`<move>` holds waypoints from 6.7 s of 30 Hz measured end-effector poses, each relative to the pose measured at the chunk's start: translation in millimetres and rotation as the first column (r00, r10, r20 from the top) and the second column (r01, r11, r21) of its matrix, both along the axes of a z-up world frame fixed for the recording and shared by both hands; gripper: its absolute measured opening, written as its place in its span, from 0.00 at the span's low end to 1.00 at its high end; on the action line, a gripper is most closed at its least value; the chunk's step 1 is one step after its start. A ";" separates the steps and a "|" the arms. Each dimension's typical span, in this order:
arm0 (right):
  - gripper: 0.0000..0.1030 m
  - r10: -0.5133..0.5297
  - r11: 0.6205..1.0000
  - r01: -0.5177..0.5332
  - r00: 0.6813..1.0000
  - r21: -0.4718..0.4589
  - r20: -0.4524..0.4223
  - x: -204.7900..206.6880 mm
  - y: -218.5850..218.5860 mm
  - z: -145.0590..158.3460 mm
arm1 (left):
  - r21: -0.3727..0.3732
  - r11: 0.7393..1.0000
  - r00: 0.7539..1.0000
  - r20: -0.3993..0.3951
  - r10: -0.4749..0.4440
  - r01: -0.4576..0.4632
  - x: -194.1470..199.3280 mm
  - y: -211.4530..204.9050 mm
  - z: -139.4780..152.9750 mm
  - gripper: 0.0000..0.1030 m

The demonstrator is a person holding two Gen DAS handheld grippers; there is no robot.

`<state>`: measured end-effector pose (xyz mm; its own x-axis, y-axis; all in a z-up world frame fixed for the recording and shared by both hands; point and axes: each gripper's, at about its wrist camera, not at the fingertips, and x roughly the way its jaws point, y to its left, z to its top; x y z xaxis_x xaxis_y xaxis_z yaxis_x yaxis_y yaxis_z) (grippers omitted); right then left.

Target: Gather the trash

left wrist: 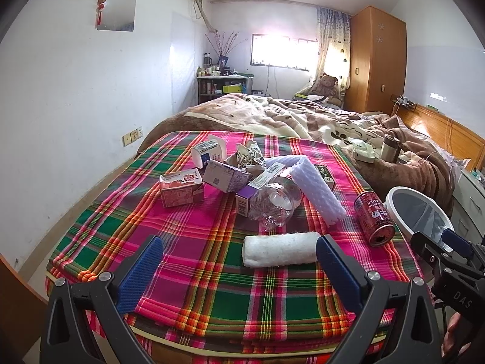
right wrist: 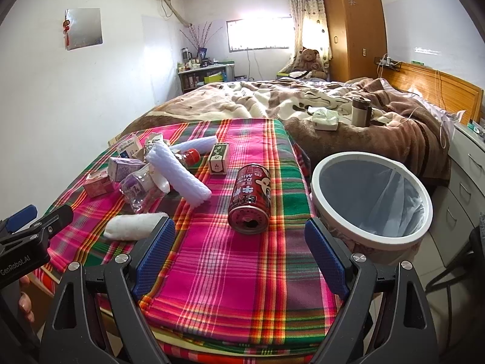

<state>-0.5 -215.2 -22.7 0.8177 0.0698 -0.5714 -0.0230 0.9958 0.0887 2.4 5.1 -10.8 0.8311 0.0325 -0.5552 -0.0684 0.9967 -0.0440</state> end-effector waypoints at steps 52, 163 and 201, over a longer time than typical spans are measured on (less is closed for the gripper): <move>0.86 -0.015 1.000 0.015 1.000 -0.003 0.001 -1.2 -3.6 0.9 | 0.006 1.000 1.000 -0.003 0.006 -0.006 -1.1 3.4 -2.0 0.99; 0.53 0.094 0.995 -0.096 0.979 -0.004 -0.181 72.0 -32.6 -21.3 | -0.039 0.925 0.912 -0.159 -0.379 0.378 73.8 -75.6 -31.8 0.31; 0.54 -0.312 0.950 0.305 0.940 -0.069 -0.135 82.2 -205.3 -8.3 | -0.094 0.754 0.738 -0.160 -0.655 0.650 159.9 -300.2 -22.4 0.34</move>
